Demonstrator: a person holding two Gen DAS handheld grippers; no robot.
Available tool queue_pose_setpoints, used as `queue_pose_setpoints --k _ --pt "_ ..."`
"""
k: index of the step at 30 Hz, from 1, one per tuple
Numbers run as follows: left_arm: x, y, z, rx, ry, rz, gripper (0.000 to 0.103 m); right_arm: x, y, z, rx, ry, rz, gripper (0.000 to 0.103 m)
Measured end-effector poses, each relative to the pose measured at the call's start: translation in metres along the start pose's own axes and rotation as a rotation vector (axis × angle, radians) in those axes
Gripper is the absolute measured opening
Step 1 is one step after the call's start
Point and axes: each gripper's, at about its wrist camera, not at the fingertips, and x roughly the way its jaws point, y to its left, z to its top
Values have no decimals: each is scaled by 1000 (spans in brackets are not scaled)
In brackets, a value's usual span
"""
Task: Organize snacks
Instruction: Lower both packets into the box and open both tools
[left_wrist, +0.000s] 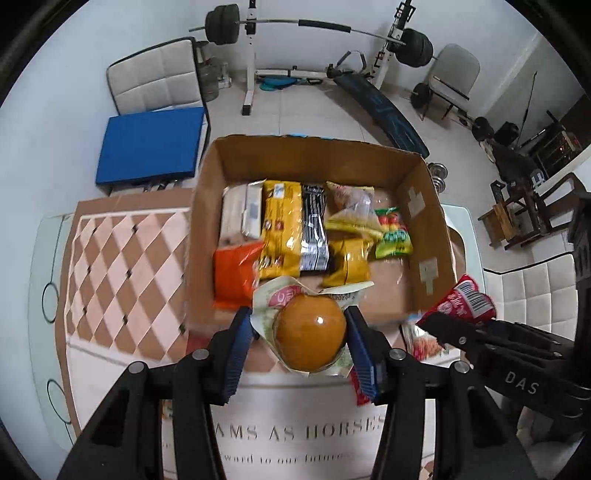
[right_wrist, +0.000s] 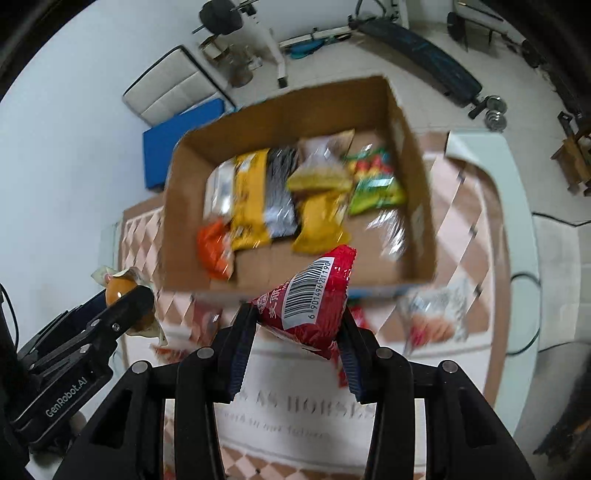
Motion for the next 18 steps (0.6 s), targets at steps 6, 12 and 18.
queue_pose_setpoints --k 6,12,18 --pt "54 -8 25 5 96 1 48 29 -26 33 51 28 -57 46" --pt "97 -10 28 0 172 7 48 62 -48 45 96 71 -90 46" --pt "117 -10 27 -10 214 -2 48 77 -60 49 108 87 -103 46"
